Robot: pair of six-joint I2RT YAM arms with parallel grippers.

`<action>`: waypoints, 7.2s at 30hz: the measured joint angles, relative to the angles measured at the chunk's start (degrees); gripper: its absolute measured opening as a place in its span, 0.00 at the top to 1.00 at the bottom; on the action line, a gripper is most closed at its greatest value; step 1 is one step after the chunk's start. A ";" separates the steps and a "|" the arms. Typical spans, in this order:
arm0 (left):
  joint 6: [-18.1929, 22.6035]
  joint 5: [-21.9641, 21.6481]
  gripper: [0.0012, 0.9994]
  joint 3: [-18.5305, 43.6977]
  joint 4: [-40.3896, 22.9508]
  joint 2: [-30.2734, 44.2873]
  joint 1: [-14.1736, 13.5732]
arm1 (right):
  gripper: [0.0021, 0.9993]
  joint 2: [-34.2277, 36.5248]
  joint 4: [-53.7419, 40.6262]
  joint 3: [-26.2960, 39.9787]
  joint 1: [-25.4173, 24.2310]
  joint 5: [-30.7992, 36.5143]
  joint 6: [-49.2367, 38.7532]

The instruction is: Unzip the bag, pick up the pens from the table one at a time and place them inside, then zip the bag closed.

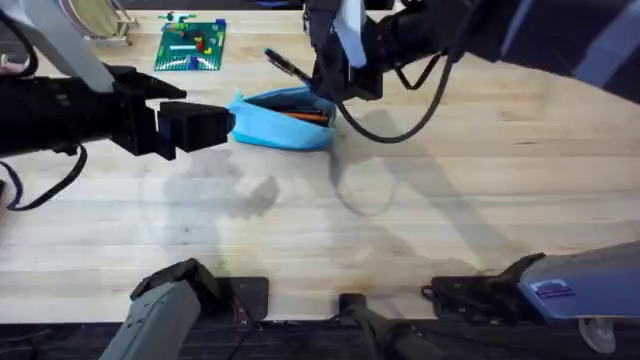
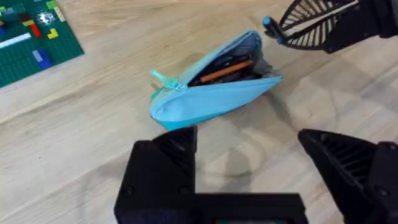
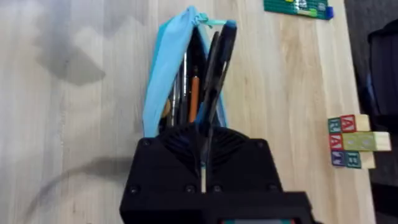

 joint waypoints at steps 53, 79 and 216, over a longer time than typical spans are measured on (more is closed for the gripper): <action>0.00 0.00 0.01 0.00 0.00 0.00 0.00 | 0.00 13.66 4.82 0.02 0.00 -4.69 1.34; 0.00 0.00 0.01 0.00 -0.34 0.00 0.00 | 0.00 -5.48 -1.15 0.02 0.02 21.33 34.34; 43.56 12.31 0.01 0.00 4.39 23.71 23.93 | 0.00 21.20 -6.15 34.18 15.82 26.48 67.55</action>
